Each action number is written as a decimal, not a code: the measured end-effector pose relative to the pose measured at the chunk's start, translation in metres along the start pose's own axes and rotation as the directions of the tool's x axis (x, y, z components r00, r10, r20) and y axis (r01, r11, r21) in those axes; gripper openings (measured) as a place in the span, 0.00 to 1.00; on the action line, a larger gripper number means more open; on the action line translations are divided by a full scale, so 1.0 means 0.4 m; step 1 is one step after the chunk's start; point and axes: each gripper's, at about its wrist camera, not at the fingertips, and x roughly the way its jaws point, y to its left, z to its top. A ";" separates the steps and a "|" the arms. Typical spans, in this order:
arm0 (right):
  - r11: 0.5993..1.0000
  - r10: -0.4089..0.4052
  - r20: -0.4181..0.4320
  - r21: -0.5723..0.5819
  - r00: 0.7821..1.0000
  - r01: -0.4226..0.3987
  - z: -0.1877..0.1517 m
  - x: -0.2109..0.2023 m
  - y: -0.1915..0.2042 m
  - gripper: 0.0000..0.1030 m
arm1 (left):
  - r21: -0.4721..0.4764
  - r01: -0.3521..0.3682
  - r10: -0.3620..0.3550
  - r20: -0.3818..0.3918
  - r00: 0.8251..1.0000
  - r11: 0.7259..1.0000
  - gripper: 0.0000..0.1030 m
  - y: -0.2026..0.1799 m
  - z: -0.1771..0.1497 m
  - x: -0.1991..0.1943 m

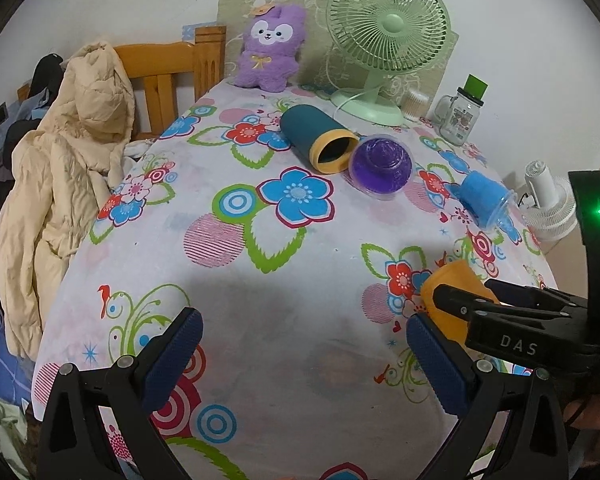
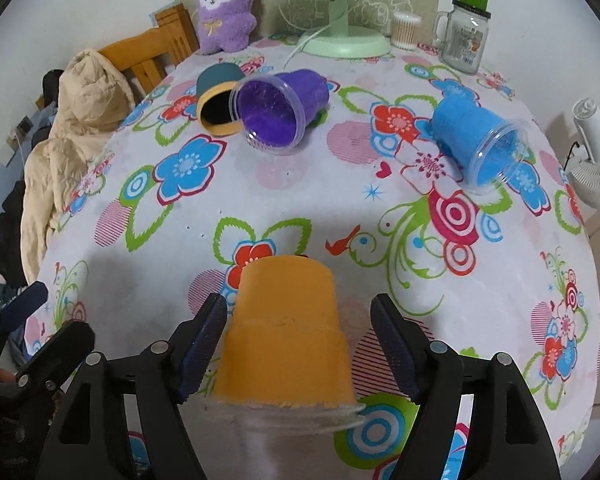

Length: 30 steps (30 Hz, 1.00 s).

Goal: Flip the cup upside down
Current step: 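Lift the orange cup off the table with the right gripper, then carry the orange cup to the left gripper while the left gripper closes on it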

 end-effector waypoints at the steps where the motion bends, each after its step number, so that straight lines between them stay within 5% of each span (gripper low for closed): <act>1: 1.000 -0.002 0.002 -0.002 1.000 0.002 0.000 -0.003 0.000 0.77 | 0.001 0.001 -0.001 0.000 1.000 1.000 1.00 -0.002 0.001 0.000; 3: 1.000 -0.012 0.018 -0.010 1.000 0.013 -0.003 -0.018 0.000 0.84 | 0.005 0.003 -0.003 -0.003 1.000 1.000 1.00 -0.008 0.002 0.000; 17: 0.999 -0.034 0.102 0.005 0.994 0.034 -0.008 -0.101 -0.050 0.85 | 0.037 0.011 -0.012 0.006 1.000 0.999 1.00 -0.072 0.037 -0.003; 30: 0.989 -0.124 0.104 0.092 0.987 0.114 -0.028 -0.098 -0.194 0.86 | 0.153 0.028 -0.023 -0.035 0.999 0.988 1.00 -0.196 0.061 0.046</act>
